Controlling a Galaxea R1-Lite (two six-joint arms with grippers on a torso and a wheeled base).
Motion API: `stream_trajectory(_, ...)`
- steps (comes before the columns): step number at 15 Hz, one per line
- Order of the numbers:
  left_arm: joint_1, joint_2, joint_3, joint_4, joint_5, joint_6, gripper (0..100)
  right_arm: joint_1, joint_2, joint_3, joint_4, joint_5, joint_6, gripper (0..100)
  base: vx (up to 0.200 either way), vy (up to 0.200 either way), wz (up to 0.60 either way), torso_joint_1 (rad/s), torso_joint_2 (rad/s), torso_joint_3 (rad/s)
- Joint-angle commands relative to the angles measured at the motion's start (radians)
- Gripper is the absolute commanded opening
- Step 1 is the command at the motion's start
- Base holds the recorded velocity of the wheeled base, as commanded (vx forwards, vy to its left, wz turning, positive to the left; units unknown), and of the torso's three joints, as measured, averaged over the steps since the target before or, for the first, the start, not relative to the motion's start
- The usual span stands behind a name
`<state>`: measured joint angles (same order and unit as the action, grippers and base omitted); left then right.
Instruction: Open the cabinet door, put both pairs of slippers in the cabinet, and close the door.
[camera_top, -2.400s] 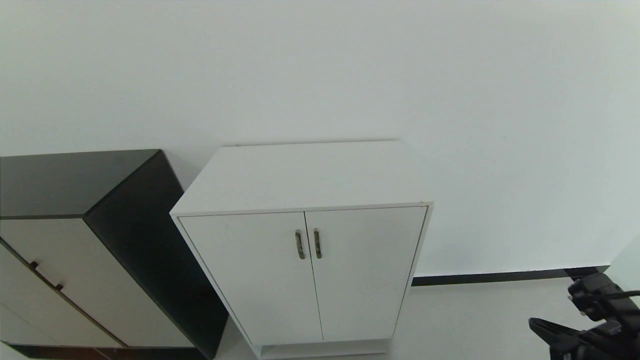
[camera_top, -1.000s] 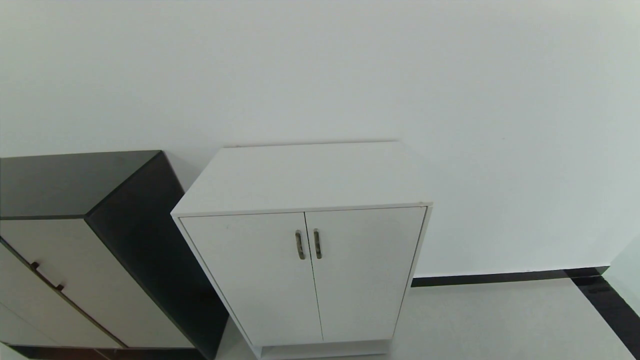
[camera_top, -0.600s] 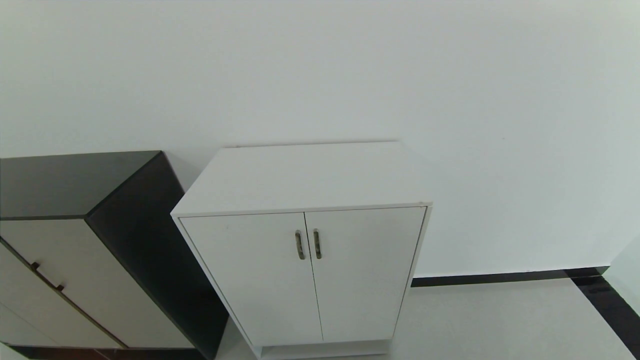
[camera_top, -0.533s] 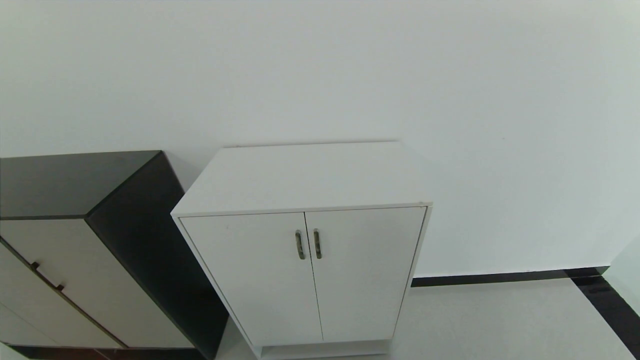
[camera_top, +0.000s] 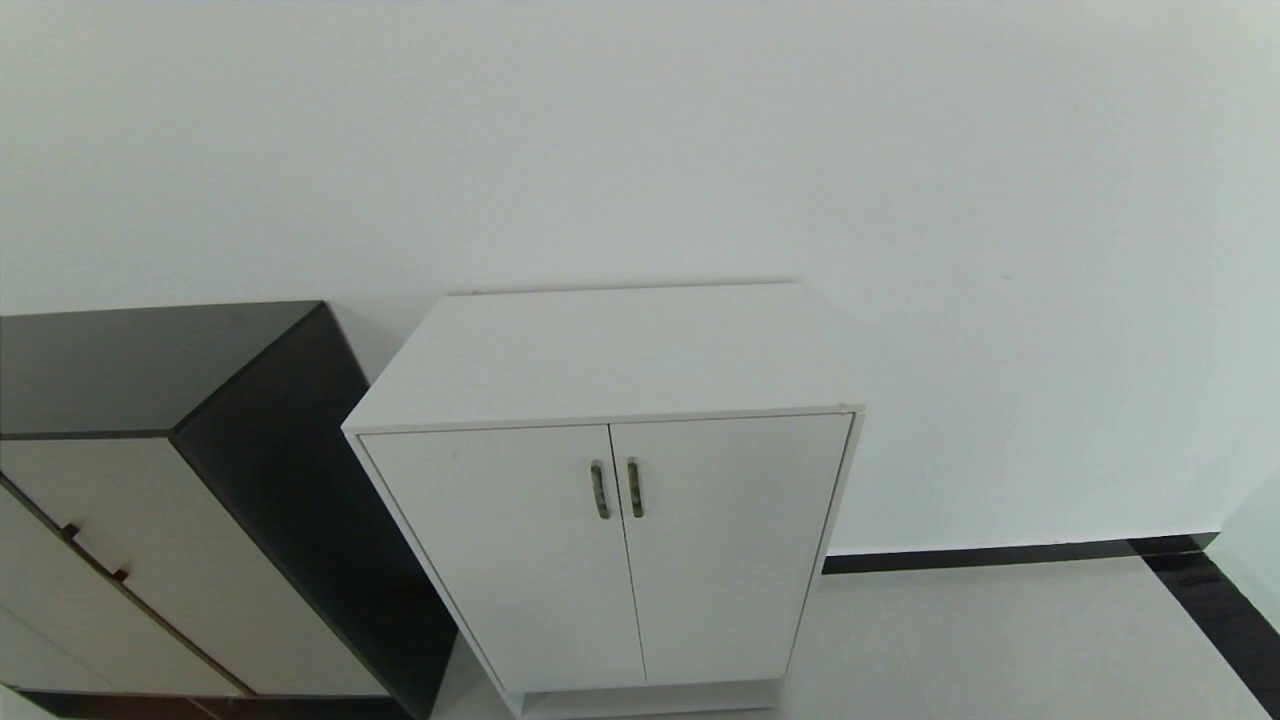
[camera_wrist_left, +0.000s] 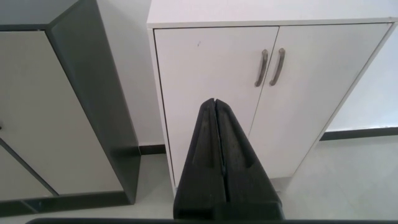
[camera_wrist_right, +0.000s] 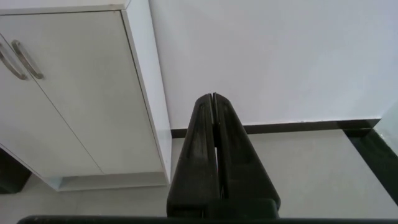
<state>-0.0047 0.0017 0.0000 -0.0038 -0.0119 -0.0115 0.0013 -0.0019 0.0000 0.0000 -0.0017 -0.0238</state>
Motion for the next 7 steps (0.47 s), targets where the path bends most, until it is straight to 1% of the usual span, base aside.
stream_trajectory(1, 0.000, 0.000, 0.000, -0.001, 0.000, 0.001, 0, 0.000, 0.002, 0.000, 0.002, 0.002, -0.001, 0, 0.000, 0.000, 0.00, 0.000, 0.00, 0.000)
stream_trajectory(7, 0.000, 0.000, 0.000, -0.001, 0.000, -0.001, 0, 0.000, 0.003, 0.000, 0.000, 0.002, 0.016, 0, 0.000, 0.000, 0.00, 0.000, 0.00, 0.000)
